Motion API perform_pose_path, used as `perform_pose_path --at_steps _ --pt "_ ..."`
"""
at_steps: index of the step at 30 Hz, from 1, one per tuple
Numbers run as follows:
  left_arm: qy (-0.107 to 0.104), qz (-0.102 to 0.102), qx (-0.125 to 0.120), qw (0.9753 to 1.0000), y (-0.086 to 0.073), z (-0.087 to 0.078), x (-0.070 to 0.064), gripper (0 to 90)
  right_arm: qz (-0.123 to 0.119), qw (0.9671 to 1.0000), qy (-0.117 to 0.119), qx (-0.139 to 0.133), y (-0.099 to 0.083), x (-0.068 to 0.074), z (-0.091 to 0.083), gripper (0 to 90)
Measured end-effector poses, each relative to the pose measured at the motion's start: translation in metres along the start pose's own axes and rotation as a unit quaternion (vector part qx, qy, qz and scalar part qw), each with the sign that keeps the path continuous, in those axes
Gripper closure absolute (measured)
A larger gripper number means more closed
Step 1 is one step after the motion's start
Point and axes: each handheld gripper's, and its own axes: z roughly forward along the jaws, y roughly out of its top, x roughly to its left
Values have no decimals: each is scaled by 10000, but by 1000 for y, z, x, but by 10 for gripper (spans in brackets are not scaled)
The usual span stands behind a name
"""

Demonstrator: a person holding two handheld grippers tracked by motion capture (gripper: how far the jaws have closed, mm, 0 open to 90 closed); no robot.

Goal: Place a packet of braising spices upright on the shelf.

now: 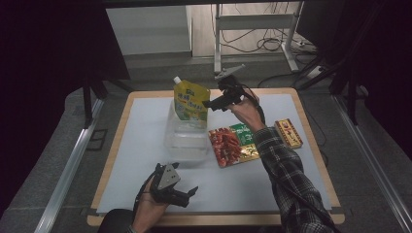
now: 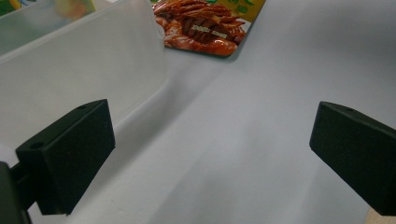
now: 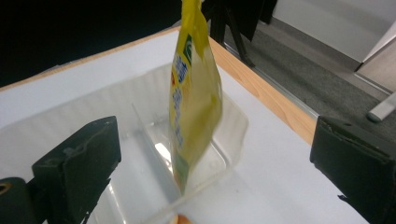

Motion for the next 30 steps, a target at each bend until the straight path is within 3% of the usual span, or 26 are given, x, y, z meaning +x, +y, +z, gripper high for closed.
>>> perform_pose_path --at_steps 6,12,19,30 --pt "-7 12 -63 10000 0 -1 0 0 48 9999 19 122 -15 -5 -16 17" --pt "-20 -2 -104 9999 0 0 -1 0 133 9999 36 45 -28 -6 -27 12" --pt "-3 87 -256 9996 2 -3 -3 0 240 9996 101 137 -47 -3 -40 9" --pt "-20 219 -365 9991 2 -5 -5 0 313 9995 -10 48 -77 7 -59 0"
